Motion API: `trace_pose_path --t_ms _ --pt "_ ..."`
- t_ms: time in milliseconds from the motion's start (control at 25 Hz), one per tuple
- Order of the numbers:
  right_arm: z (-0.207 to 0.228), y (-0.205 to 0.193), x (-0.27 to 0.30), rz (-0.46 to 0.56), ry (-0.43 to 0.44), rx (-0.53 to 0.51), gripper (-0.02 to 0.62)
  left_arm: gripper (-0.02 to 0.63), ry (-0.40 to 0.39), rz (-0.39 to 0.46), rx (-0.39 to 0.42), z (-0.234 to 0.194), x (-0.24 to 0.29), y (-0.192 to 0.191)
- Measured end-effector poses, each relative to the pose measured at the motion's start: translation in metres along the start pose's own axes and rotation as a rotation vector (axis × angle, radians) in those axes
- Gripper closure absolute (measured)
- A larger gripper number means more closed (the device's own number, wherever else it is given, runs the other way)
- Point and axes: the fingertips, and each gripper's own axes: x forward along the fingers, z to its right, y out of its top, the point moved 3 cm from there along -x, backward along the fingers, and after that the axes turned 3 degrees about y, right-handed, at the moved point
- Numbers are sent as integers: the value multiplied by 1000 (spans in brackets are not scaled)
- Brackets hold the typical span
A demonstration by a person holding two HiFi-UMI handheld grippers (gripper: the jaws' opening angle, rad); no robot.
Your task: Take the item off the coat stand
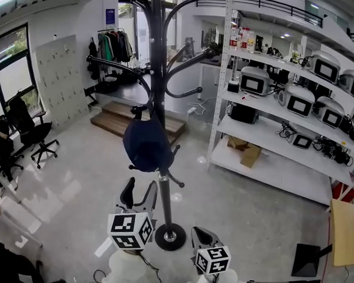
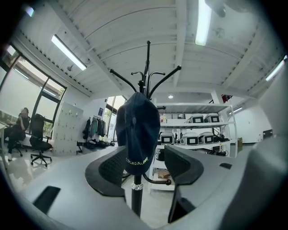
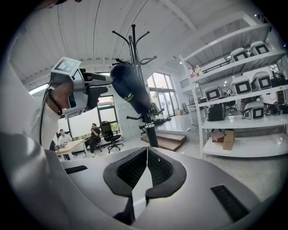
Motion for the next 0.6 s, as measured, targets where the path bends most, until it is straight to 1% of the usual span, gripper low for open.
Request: trace_pose_path --t_ms 160,320,400,600 --pt "7 2 0 6 -10 0 581 344 21 3 14 -6 14 6" --pt "12 5 -2 8 -22 4 581 272 40 7 1 -14 34 21" --pt "14 3 -2 3 -23 6 581 267 40 12 -1 -15 42 29" --pt "20 -1 -3 -8 -32 15 581 267 40 -2 32 -16 61 39"
